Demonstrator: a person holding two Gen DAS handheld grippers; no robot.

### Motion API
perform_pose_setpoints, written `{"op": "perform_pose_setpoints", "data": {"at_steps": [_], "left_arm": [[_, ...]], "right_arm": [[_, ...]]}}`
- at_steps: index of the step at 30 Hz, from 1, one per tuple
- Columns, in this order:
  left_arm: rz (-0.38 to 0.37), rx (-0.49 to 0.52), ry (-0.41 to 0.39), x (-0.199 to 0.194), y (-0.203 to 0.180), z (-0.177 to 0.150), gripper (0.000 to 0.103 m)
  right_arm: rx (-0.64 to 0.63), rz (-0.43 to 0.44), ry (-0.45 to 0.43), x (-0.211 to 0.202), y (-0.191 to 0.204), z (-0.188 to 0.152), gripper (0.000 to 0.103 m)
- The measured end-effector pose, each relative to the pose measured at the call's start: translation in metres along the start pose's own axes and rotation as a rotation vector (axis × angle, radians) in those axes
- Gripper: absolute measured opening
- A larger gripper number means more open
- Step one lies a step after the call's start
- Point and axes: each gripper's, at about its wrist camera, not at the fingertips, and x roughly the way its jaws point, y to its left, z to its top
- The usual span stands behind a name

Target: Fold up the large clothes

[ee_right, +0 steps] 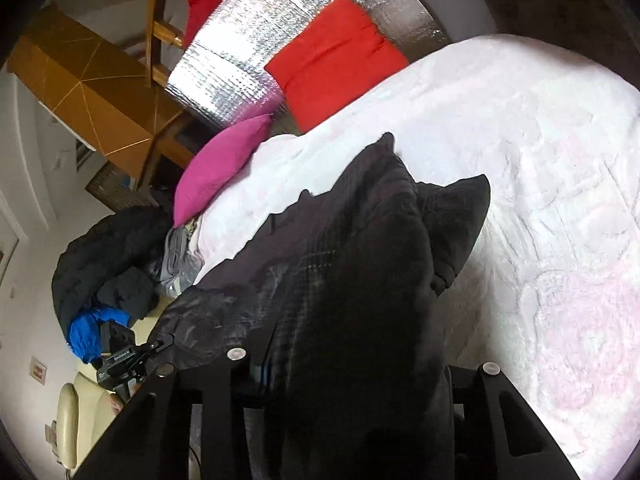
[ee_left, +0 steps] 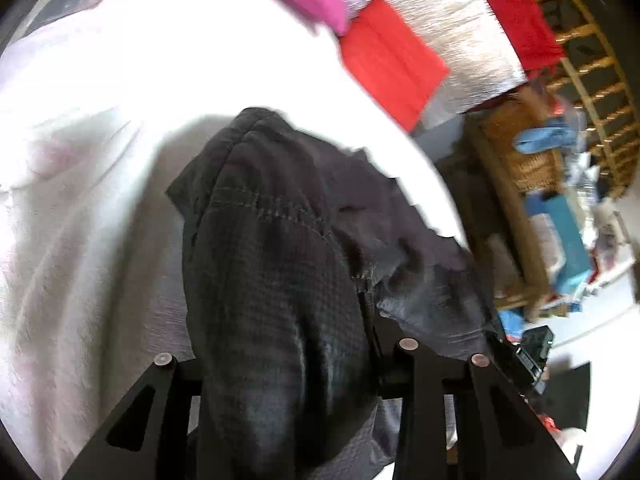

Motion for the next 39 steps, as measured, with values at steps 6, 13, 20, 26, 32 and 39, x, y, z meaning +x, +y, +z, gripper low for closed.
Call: {"op": "perform_pose_setpoints", "data": {"at_steps": [6, 13, 20, 26, 32, 39], "left_arm": [[0.011, -0.136, 0.087, 0.008, 0.025, -0.002, 0.066], [0.060, -0.112, -0.002, -0.037, 0.009, -0.018, 0.067], [0.134, -0.005, -0.065, -0.065, -0.018, -0.042, 0.068], [0.306, 0.075, -0.130, -0.066, -0.026, -0.048, 0.087], [0.335, 0.044, -0.106, -0.038, -0.013, -0.044, 0.085], [0.414, 0.133, -0.088, 0.006, -0.028, -0.031, 0.078]], "right_arm": [[0.104, -0.006, 0.059, 0.008, -0.024, -0.003, 0.048], [0.186, -0.004, 0.029, -0.024, -0.032, -0.011, 0.071], [0.153, -0.069, -0.057, -0.067, -0.029, -0.024, 0.075], [0.139, -0.116, -0.051, -0.072, -0.029, -0.035, 0.075], [0.060, -0.207, -0.008, -0.047, -0.024, -0.036, 0.068], [0.046, -0.253, 0.036, -0.037, -0.031, -0.038, 0.056]]}}
